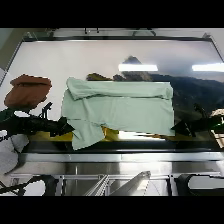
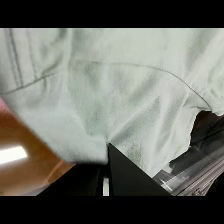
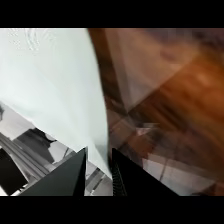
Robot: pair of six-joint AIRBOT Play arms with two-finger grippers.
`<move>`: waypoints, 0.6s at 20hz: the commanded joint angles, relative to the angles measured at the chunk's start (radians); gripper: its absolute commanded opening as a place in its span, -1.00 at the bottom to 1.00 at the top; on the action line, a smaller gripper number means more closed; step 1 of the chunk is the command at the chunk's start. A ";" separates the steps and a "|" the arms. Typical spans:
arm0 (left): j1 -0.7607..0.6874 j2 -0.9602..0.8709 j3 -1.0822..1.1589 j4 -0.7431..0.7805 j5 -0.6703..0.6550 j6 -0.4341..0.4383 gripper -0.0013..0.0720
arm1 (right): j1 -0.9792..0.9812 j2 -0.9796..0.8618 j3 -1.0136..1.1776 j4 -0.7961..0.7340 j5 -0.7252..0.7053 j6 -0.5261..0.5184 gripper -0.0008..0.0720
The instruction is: Fold the shirts.
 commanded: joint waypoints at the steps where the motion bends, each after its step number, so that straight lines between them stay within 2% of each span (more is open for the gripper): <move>1: 0.000 0.001 0.001 -0.016 -0.007 0.002 -0.89 | -0.011 0.004 -0.056 0.086 -0.014 -0.043 -0.37; 3: 0.000 0.001 0.001 -0.016 -0.010 0.002 -0.89 | 0.008 0.004 -0.062 0.132 -0.014 -0.062 -0.39; 4: 0.000 0.001 0.001 -0.016 -0.011 0.002 -0.89 | 0.019 0.005 -0.062 0.156 -0.008 -0.065 -0.69; 6: 0.000 0.002 0.001 -0.017 -0.024 0.008 -0.89 | 0.032 0.008 -0.062 0.202 0.008 -0.066 -0.80; 7: 0.000 0.002 0.006 -0.017 -0.048 0.021 -0.89 | 0.033 0.019 -0.062 0.229 0.025 -0.075 -0.92; 10: 0.050 0.002 0.072 -0.047 -0.222 0.055 -0.89 | 0.002 0.118 -0.053 0.273 0.051 -0.076 -0.92; 12: 0.126 0.011 0.131 -0.150 -0.377 0.097 -0.89 | -0.045 0.204 -0.029 0.314 0.087 -0.071 -0.92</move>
